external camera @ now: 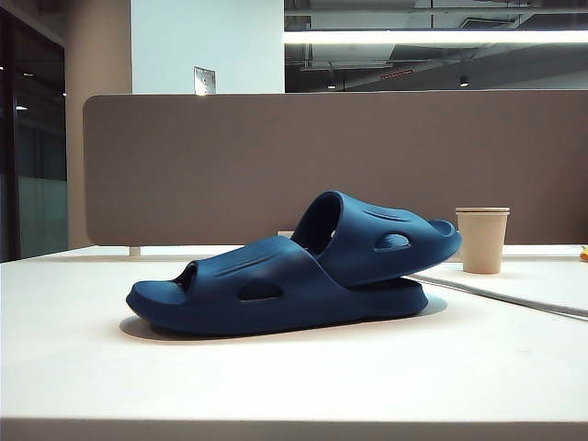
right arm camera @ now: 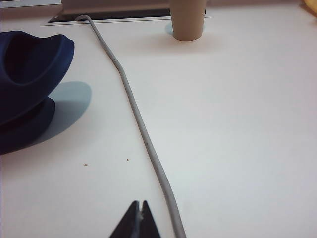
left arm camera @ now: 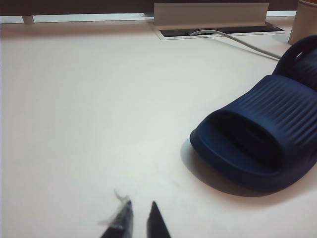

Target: Interlock the pair of blue slippers on the table with their fronts facing up.

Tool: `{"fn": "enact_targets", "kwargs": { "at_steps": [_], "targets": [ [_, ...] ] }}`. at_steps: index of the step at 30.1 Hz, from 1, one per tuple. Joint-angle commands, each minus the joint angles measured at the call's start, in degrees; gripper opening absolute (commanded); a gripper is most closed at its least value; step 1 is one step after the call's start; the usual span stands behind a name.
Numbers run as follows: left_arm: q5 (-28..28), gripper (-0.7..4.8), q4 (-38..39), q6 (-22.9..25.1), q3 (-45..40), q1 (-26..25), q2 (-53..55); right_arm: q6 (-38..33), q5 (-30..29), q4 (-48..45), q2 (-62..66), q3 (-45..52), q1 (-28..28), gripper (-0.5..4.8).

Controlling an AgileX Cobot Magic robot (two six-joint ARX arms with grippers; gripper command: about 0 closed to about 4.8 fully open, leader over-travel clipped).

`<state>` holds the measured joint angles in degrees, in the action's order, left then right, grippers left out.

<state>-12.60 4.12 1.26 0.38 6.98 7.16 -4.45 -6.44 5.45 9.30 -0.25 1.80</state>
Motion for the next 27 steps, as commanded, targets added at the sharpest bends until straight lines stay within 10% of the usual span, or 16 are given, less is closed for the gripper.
{"fn": "enact_targets", "kwargs": {
  "at_steps": [1, 27],
  "targets": [
    [-0.17, 0.44, -0.13, -0.17, 0.15, 0.04, -0.02, -0.07, 0.15, -0.98, -0.02, 0.07, 0.07, -0.01],
    [-0.2, 0.45, 1.05, -0.17, 0.22, -0.35, -7.04, -0.07, 0.13, -1.03, -0.09, 0.07, 0.02, -0.01]
  ]
}}
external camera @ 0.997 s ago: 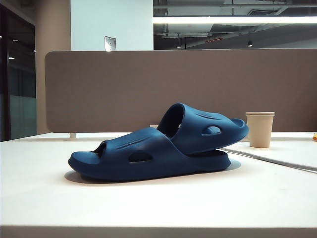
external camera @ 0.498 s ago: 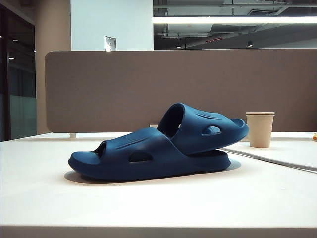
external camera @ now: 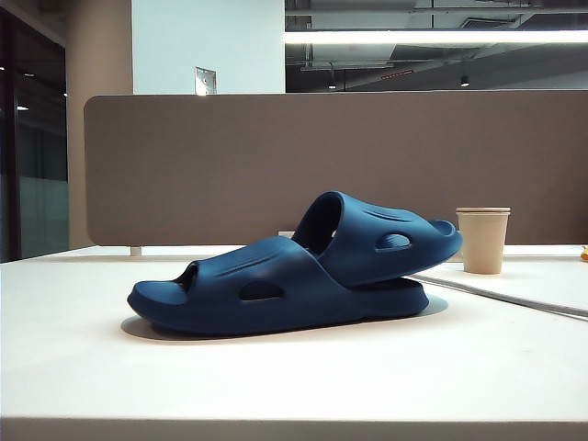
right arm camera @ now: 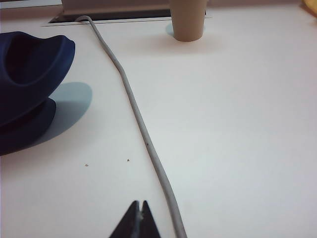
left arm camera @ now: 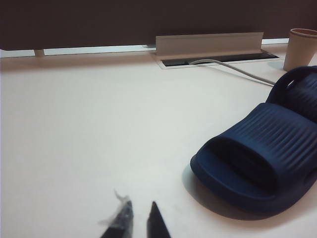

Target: Interlock the pair of blue slippers on the table with their fronts facing up.

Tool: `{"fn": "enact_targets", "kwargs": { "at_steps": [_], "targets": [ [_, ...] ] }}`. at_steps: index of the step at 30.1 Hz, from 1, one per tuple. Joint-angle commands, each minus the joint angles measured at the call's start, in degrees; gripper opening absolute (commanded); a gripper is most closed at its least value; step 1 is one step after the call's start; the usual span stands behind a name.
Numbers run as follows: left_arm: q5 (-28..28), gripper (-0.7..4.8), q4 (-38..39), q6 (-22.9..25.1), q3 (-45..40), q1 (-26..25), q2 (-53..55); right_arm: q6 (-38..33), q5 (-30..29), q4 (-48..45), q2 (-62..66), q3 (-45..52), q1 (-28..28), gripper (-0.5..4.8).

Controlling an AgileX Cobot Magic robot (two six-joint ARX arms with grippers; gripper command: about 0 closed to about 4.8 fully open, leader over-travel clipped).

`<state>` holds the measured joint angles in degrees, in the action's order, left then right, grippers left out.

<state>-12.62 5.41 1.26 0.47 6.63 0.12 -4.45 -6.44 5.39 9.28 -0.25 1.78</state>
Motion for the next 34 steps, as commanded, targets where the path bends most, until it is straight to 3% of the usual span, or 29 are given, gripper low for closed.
{"fn": "enact_targets", "kwargs": {
  "at_steps": [1, 34],
  "targets": [
    [-0.17, 0.45, -0.26, -0.2, 0.13, -0.04, 0.0, -0.07, 0.15, -0.94, -0.07, 0.07, 0.04, -0.01],
    [-0.11, 0.45, -0.26, -0.2, 0.13, -1.79, 0.02, -0.07, 0.15, -0.94, -0.07, 0.07, 0.02, -0.01]
  ]
}}
